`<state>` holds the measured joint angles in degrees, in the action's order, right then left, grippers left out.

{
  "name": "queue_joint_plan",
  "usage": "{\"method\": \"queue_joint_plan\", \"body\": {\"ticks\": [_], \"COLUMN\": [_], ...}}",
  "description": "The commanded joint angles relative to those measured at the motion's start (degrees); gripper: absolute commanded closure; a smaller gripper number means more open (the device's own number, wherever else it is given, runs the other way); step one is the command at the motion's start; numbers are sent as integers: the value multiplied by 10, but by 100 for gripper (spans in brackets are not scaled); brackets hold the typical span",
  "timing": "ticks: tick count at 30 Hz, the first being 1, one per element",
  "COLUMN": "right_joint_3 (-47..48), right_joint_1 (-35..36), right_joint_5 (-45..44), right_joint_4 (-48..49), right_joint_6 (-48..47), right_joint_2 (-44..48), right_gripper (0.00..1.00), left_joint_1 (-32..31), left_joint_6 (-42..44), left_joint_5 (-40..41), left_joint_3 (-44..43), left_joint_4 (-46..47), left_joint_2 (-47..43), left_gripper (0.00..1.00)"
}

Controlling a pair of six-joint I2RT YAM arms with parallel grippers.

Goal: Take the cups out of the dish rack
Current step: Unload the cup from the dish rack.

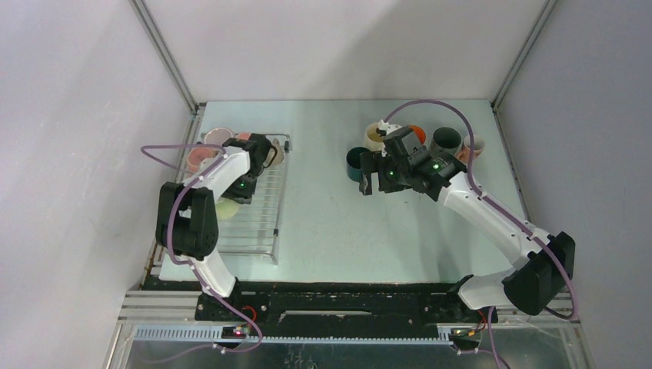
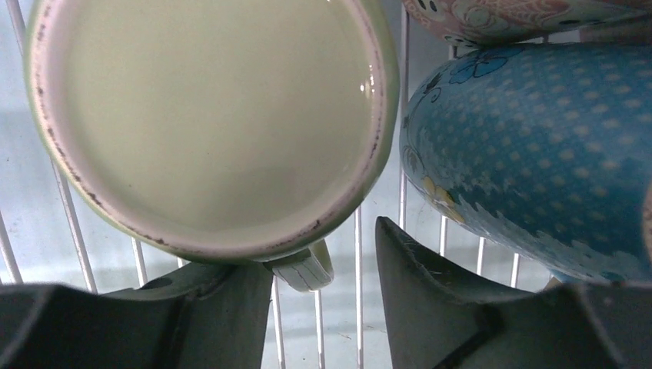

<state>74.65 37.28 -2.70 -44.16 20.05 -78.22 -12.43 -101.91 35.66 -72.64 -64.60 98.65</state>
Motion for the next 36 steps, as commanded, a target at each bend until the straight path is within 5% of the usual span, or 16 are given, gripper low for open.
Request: {"method": "queue_joint_plan", "body": {"ticks": [1,10,17,36], "right_joint_3": [-5,-6,-6,-6], "right_joint_1": [6,5,6,-6], "right_joint_5": [-8,-8,-10,15], "right_joint_4": [17,16,20,50], "right_joint_6": [4,5,3,17], "right_joint_2": [-4,-9,-6,0], "right_gripper": [0,0,0,0], "left_joint_1": [10,14,14,-50], "left_joint_6": [8,28,37,191], "left_joint_5": [0,0,10,76], "left_joint_3": [20,39,50,75], "left_joint_4": [15,31,23,9], "left_joint_2": [3,9,-12,-152], "left_gripper": [45,57,99,100]}}
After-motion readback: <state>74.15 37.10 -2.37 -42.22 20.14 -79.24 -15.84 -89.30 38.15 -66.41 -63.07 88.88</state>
